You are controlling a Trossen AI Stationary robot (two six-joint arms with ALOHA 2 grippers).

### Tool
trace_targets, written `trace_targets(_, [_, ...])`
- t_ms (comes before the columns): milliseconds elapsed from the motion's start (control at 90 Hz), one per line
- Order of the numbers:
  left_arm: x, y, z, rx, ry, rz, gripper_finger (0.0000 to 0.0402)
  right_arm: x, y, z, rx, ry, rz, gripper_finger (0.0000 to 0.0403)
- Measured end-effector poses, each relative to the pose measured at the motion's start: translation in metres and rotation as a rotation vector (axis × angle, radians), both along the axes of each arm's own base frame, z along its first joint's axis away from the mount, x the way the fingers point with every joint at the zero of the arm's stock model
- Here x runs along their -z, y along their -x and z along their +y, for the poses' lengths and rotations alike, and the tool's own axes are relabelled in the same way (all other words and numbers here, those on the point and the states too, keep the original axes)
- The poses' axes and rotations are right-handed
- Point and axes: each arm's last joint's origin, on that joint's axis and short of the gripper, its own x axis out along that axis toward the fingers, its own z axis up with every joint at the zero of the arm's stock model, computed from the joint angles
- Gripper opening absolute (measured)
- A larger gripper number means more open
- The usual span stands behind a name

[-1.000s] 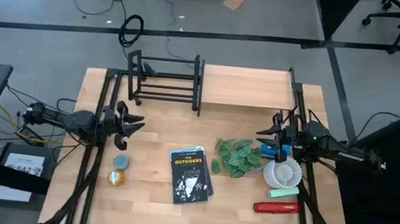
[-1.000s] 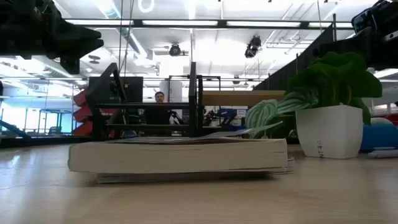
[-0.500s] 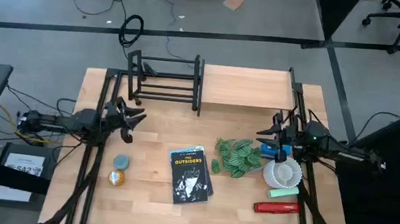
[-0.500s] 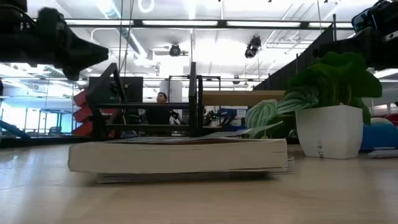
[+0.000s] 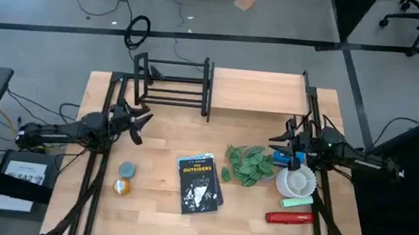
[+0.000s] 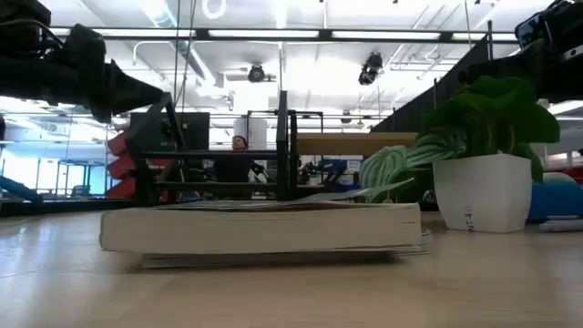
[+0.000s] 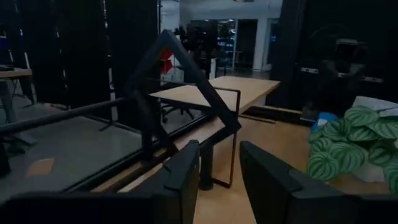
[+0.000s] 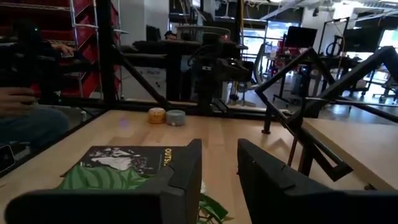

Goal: Stock shelves
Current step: Return to Home Position

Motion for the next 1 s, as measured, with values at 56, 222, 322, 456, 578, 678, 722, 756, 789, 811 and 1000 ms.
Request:
trace_targets(56, [0.0,0.0,0.0,0.0,0.0,0.0,0.0096,-0.0001,0.0,0.0,0.0,0.0,-0.001,0.0074])
trace_targets(222, [-0.0018,0.0001,-0.0001,0.0,-0.001,-0.021,0.0096,-0.0001,0.0,0.0,0.0,0.0,-0.001,0.0074])
trace_targets(322, [-0.0049,0.0004,-0.0001,0.0,-0.004,-0.054,0.0096,0.0,0.0,0.0,0.0,0.0,-0.001,0.0074])
trace_targets(456, [-0.0056,0.0005,-0.0001,0.0,-0.004,-0.062,0.0096,0.0,0.0,0.0,0.0,0.0,-0.001,0.0075])
trace_targets(578, [-0.0062,0.0007,0.0,-0.002,-0.005,-0.069,0.0096,0.0,0.0,0.0,0.0,0.0,-0.001,0.0076])
trace_targets(678, [-0.0063,0.0007,0.0,-0.002,-0.005,-0.069,0.0096,0.0,0.0,0.0,0.0,0.0,-0.001,0.0077])
trace_targets(722, [-0.0063,0.0007,-0.0001,-0.002,-0.005,-0.07,0.0096,0.0,0.0,0.0,0.0,0.0,-0.001,0.0077])
trace_targets(756, [-0.0064,0.0007,0.0,-0.002,-0.005,-0.071,0.0096,0.0,0.0,0.0,0.0,0.0,-0.001,0.0077])
trace_targets(789, [-0.0065,0.0007,0.0,-0.003,-0.005,-0.072,0.0096,0.0,0.0,0.0,0.0,0.0,-0.001,0.0077])
trace_targets(811, [-0.0065,0.0007,0.0,-0.003,-0.005,-0.072,0.0096,0.0,0.0,0.0,0.0,0.0,-0.001,0.0077])
trace_targets(1000, [-0.0065,0.0007,0.0,-0.003,-0.005,-0.072,0.0096,0.0001,0.0,0.0,0.0,0.0,-0.001,0.0077])
